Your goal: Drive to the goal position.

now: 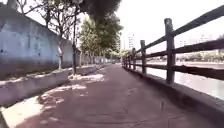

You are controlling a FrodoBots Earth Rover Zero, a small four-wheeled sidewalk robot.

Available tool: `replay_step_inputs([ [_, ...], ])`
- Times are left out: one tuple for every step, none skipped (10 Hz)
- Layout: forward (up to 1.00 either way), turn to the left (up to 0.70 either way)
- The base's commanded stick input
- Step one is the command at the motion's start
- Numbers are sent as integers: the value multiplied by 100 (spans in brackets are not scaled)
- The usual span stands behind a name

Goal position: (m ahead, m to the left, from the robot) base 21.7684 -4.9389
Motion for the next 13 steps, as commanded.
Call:
replay_step_inputs([
  [100, 1],
  [100, 1],
  [100, 1],
  [100, 1],
  [100, 1],
  [100, 1],
  [100, 1],
  [100, 1],
  [100, 1],
  [100, 1],
  [100, 1],
  [100, 1],
  [100, 1],
])
